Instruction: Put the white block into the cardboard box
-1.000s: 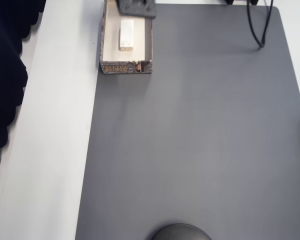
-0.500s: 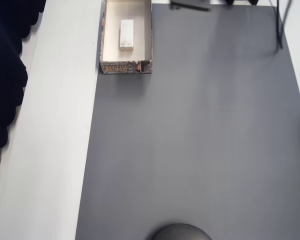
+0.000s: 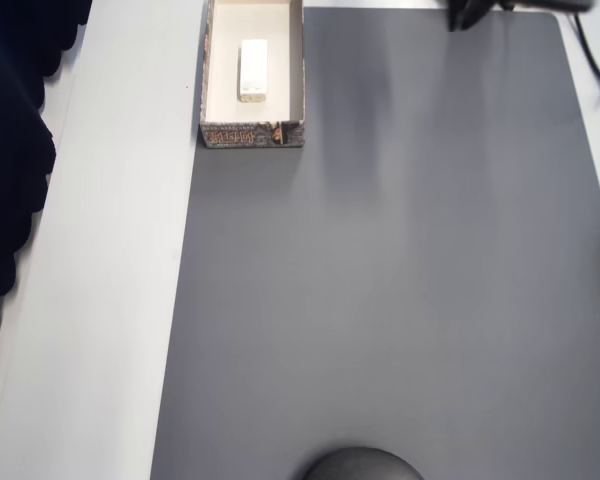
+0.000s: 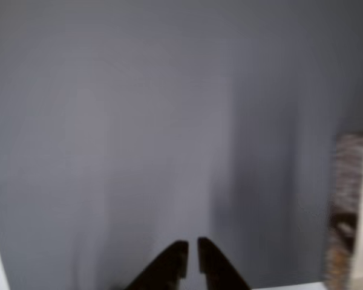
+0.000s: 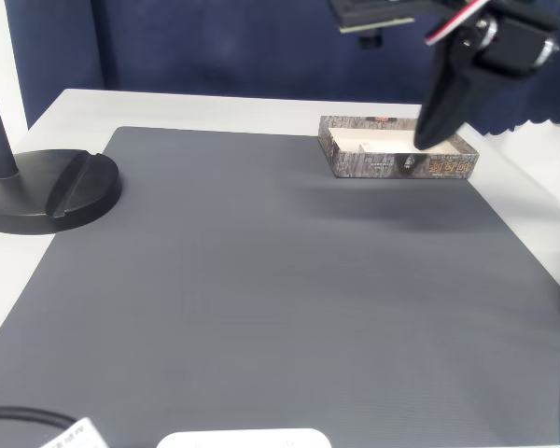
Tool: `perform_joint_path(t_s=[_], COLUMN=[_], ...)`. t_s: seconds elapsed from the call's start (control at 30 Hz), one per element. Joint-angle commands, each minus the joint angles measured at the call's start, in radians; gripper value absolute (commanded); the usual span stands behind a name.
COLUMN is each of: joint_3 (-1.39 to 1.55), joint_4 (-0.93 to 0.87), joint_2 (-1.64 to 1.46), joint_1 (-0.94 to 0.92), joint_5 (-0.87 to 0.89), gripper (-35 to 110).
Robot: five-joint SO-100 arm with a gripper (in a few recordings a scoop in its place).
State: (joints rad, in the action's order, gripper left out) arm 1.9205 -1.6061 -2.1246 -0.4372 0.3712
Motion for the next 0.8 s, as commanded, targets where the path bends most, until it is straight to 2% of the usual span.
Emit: perform_joint_path(t_s=[0.0,0.13,0.77], joint_3=[0.092,0.158,0.756], joint_4=[0.017,0.015,0.038], joint_2=[-0.149,-0.273,-0.905], joint_1=[0.114,0.216,0.439], joint_5=[-0.107,-0.212,-0.342], gripper=[-2,-2,-2])
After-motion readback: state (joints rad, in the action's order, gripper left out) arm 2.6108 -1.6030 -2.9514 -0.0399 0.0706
